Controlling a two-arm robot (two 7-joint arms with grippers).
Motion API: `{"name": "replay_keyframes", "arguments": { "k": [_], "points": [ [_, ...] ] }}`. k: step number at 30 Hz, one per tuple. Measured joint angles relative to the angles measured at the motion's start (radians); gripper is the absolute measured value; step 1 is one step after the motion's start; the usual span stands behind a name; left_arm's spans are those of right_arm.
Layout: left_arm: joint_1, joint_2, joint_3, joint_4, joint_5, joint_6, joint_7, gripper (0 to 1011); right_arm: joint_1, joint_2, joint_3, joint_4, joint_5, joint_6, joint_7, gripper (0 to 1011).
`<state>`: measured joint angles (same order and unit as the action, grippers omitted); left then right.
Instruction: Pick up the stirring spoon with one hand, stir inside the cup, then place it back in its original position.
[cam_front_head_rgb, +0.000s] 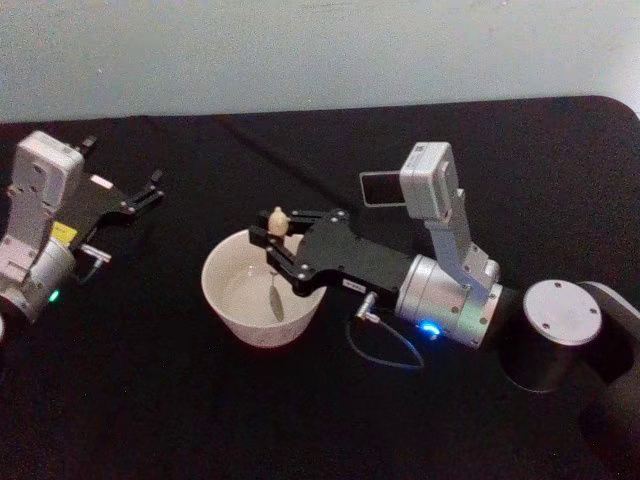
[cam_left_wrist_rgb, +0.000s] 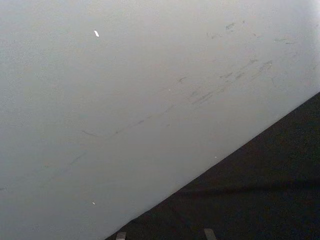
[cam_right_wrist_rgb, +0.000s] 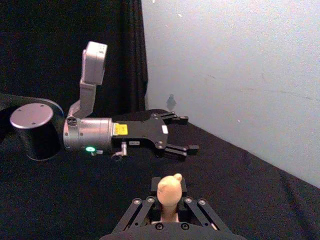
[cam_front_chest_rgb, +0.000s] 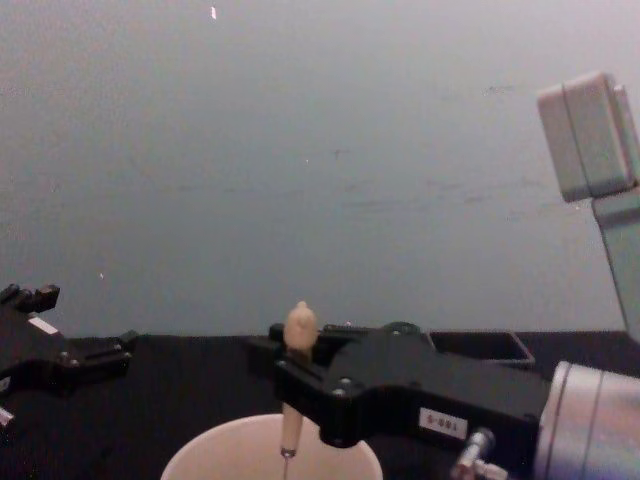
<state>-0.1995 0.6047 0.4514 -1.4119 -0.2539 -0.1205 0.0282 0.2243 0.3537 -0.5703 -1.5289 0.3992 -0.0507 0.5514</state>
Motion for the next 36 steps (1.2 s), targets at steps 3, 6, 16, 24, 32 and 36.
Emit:
{"name": "replay_keyframes", "arguments": {
  "k": [3,6,16,24,32,36],
  "points": [
    [0.000,0.000,0.000,0.000,0.000,0.000,0.000,1001,0.006,-0.006,-0.007,0.003,-0.001,0.000,0.003,164],
    [0.000,0.000,0.000,0.000,0.000,0.000,0.000,1001,0.011,-0.011,-0.013,0.008,-0.002,0.000,0.005,164],
    [0.000,0.000,0.000,0.000,0.000,0.000,0.000,1001,0.040,-0.037,-0.030,0.042,-0.011,-0.003,0.007,164],
    [0.000,0.000,0.000,0.000,0.000,0.000,0.000,1001,0.068,-0.060,-0.033,0.081,-0.023,-0.013,0.000,164],
    [0.000,0.000,0.000,0.000,0.000,0.000,0.000,1001,0.081,-0.069,-0.023,0.110,-0.040,-0.019,-0.019,164],
    [0.000,0.000,0.000,0.000,0.000,0.000,0.000,1001,0.082,-0.068,-0.013,0.117,-0.047,-0.022,-0.027,164]
  ]
}}
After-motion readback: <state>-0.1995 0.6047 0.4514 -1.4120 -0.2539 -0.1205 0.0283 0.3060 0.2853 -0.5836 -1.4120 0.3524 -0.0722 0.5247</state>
